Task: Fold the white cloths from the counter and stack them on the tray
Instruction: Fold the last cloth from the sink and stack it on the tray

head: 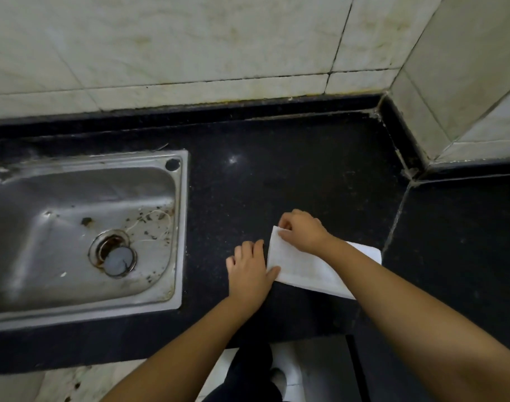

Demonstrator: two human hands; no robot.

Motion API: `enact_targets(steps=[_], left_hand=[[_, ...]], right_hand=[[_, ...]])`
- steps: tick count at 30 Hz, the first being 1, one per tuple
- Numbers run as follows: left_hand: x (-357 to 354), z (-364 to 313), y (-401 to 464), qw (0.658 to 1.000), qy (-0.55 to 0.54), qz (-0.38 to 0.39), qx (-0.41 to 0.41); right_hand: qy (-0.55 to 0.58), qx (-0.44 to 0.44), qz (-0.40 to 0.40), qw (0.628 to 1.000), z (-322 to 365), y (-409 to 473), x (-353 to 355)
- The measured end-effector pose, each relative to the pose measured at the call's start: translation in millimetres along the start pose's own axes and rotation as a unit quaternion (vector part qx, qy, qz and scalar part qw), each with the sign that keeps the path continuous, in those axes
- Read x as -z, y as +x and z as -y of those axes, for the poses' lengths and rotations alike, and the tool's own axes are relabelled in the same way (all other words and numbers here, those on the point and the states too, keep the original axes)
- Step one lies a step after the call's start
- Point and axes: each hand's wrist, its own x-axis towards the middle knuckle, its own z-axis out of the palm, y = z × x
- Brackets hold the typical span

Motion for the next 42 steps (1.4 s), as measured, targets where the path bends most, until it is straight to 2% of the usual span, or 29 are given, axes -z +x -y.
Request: enact_targets(steps=[2, 4, 6, 8, 11, 15, 17, 19, 23, 26, 28, 32, 37, 42], left_hand=[[8, 2, 9, 0.996, -0.083, 0.015, -0.013], [24, 0, 22, 0.976, -0.218, 0.015, -0.019], [49, -7, 39, 0.944, -0.327, -0.02, -0.042], [80, -20, 55, 0.93, -0.349, -0.072, -0.084], [124, -40, 65, 0.916, -0.356, -0.122, -0.137], [148, -47, 47, 0.905, -0.37, -0.112, -0.176], [140, -38, 29, 0.905, -0.375, -0.073, -0.185], [120, -24, 9, 0.92, -0.342, -0.023, -0.19], [73, 8, -20, 0.94, -0.267, 0.109, -0.185], [53, 19, -27, 0.939, -0.224, 0.212, -0.154], [48, 22, -25, 0.936, -0.214, 0.245, -0.131], [51, 15, 2, 0.94, -0.221, 0.227, -0.124], [59, -6, 50, 0.961, -0.225, 0.136, -0.086], [49, -19, 80, 0.976, -0.166, 0.128, -0.057]], right_hand=[[0.128, 0.007, 0.0, 0.992, -6, -6, 19], [0.208, 0.022, -0.023, 0.978, -16, -12, 46], [0.271, 0.025, -0.057, 0.961, -27, -20, 74], [0.312, 0.03, -0.101, 0.944, -34, -27, 99], [0.345, 0.049, -0.173, 0.921, -37, -42, 128], [0.39, 0.089, -0.193, 0.896, -33, -73, 135], [0.376, 0.108, -0.186, 0.901, -33, -91, 121], [0.363, 0.104, -0.161, 0.912, -38, -107, 96], [0.351, 0.06, -0.057, 0.933, -55, -134, 27], [0.326, 0.024, 0.012, 0.945, -64, -148, -12], [0.322, 0.008, 0.03, 0.946, -67, -149, -23], [0.362, -0.018, -0.003, 0.932, -66, -131, -13], [0.346, -0.088, -0.073, 0.931, -66, -80, 8], [0.307, -0.149, -0.089, 0.936, -65, -42, 6]])
